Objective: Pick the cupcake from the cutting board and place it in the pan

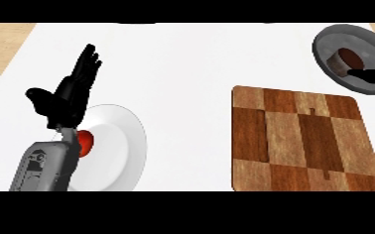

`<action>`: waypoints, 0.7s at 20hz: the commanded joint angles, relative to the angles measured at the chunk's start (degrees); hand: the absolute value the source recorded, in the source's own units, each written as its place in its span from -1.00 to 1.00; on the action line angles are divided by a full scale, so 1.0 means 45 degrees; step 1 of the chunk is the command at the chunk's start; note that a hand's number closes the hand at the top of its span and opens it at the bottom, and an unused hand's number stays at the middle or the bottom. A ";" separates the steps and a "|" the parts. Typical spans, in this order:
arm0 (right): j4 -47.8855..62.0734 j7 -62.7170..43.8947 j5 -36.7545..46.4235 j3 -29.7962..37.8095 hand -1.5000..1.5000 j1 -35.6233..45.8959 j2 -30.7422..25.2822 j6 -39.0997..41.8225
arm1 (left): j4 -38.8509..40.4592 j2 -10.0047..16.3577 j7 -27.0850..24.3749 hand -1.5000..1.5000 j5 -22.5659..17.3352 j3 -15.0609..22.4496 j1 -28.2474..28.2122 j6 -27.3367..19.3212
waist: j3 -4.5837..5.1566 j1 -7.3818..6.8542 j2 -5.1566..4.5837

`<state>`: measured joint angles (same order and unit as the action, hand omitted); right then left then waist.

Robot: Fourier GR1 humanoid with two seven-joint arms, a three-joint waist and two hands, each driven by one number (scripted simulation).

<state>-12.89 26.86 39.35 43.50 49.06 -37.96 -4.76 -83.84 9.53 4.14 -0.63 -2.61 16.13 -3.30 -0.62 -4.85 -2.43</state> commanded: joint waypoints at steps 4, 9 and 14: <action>0.0534 0.1490 -0.1806 0.1643 -1.00 -0.0640 -0.0999 0.2108 | -0.0192 0.0123 -0.0202 0.00 -0.0081 -0.0233 -0.0411 0.0019 | 0.0037 0.0361 0.0210; 0.0749 0.2606 -0.2502 0.1877 -1.00 -0.1541 -0.1842 0.5740 | 0.0025 0.0166 0.0216 0.00 -0.0043 -0.0378 -0.0283 -0.0127 | 0.0088 0.0875 0.0425; 0.0355 0.3612 -0.3026 0.1900 -1.00 -0.2919 -0.2771 0.7513 | -0.0529 0.0343 0.0056 0.00 -0.0121 -0.0482 -0.1110 0.0124 | 0.0106 0.0913 0.0481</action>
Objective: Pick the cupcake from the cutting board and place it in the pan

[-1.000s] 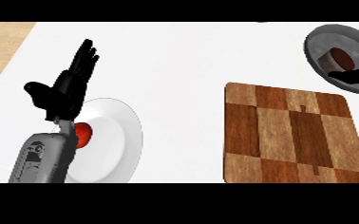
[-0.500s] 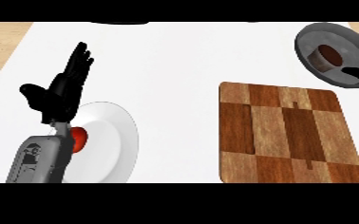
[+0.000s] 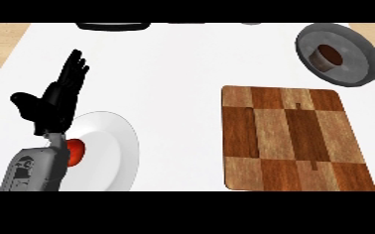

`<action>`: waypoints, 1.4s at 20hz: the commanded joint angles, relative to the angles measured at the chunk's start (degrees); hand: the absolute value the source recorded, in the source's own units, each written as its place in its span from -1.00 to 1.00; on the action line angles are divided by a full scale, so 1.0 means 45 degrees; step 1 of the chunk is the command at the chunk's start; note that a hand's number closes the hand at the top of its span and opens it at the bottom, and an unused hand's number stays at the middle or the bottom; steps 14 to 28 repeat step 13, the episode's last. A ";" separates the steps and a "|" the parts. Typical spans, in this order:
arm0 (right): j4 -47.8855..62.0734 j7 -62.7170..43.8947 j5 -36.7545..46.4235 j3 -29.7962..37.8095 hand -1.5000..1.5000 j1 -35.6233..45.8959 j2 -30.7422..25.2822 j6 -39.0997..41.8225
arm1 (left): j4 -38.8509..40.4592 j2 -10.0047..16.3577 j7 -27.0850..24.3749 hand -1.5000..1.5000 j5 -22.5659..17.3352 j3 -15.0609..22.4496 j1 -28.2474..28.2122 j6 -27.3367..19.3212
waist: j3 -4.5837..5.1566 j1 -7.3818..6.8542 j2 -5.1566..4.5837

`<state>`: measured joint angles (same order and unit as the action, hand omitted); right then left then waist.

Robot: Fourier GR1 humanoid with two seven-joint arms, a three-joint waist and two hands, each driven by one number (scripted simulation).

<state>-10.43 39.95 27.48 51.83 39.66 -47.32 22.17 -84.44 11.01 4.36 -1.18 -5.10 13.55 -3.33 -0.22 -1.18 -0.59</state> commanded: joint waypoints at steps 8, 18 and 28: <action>-0.1166 0.0737 -0.1414 -0.0394 -1.00 -0.2469 -0.0762 0.2705 | 0.0714 0.0203 0.0089 0.00 -0.0033 -0.0537 0.0594 0.0000 | 0.0042 0.0309 0.0113; -0.3118 -0.0347 -0.1889 -0.1199 -1.00 -0.2913 0.0137 0.1686 | -0.0142 0.0388 -0.0018 0.00 -0.0300 -0.0742 -0.0487 0.0404 | 0.0061 0.0290 0.0160; -0.3118 -0.0347 -0.1889 -0.1199 -1.00 -0.2913 0.0137 0.1686 | -0.0142 0.0388 -0.0018 0.00 -0.0300 -0.0742 -0.0487 0.0404 | 0.0061 0.0290 0.0160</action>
